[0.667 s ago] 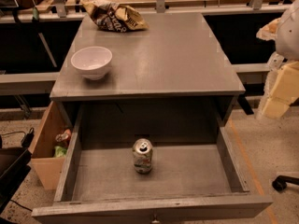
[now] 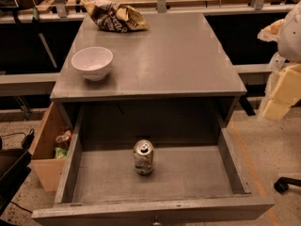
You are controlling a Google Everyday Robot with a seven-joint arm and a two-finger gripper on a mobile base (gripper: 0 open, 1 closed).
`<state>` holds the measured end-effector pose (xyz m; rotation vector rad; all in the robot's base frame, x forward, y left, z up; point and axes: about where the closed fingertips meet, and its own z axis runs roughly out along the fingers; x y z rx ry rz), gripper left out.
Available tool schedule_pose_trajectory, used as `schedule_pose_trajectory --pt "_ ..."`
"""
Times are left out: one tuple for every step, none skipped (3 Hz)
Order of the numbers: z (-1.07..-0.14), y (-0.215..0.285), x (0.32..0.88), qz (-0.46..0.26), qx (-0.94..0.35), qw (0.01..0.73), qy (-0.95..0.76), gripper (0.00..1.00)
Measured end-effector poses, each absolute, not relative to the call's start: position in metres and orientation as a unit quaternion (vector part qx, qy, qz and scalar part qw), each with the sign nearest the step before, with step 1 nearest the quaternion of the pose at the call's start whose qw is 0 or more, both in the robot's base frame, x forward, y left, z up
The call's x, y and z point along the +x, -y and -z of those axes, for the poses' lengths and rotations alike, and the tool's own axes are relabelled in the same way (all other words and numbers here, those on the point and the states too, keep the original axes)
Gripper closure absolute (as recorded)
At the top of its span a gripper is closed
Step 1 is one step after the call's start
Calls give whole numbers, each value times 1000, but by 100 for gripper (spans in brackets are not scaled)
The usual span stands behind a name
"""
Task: Pick 7up can from top drawer and place on counter
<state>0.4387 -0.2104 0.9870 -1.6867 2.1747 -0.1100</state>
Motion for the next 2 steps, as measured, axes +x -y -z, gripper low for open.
schedule_pose_trajectory --pt "-944 198 439 -15 -610 224 -760 0" --pt "-881 173 439 -91 -614 286 -730 0"
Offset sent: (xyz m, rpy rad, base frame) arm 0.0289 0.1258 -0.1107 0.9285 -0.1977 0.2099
